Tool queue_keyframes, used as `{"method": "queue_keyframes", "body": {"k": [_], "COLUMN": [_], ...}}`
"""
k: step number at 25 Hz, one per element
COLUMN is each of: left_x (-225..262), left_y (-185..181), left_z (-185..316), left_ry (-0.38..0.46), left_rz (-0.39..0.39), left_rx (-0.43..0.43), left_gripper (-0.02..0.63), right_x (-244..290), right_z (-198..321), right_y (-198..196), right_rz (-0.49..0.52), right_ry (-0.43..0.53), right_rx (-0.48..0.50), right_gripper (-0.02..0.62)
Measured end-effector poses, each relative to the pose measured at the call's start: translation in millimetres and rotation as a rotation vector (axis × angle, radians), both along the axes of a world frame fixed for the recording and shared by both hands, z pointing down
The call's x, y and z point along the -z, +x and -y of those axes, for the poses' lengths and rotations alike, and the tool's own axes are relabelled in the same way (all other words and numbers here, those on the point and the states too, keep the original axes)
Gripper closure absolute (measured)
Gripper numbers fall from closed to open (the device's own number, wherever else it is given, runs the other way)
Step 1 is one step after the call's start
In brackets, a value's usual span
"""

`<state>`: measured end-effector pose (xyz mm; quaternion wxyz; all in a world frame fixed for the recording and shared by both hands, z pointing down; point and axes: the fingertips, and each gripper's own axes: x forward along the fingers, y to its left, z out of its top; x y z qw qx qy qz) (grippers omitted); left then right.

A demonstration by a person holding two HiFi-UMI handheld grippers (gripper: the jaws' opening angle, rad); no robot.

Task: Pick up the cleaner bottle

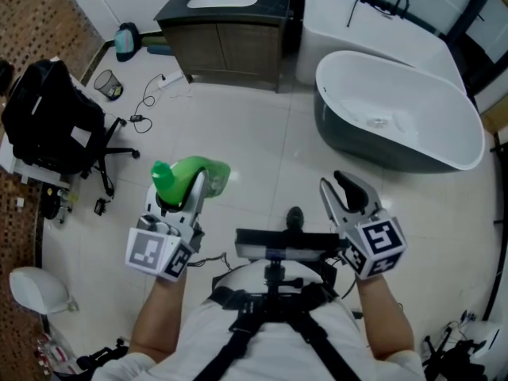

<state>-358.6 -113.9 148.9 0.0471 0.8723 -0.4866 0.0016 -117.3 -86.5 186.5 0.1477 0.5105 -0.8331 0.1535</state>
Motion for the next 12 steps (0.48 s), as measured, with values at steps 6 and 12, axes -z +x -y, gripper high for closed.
{"method": "queue_keyframes", "body": {"k": [6,12], "left_x": [1.0,-2.9], "left_y": [-8.0,1.5], "left_z": [-7.4,-22.1], "left_ry": [0.012,-0.011], "left_rz": [-0.008,0.006], "left_rx": [-0.016,-0.043], "left_gripper": [0.439,0.440], "right_x": [7.9,5.5], "right_z": [-3.5,-8.7], "right_y": [-5.1,12.5], "right_rz": [0.001,-0.012], "right_ry": [0.009,0.014], "right_rx": [-0.013,-0.027], "right_gripper": [0.466,0.466]}}
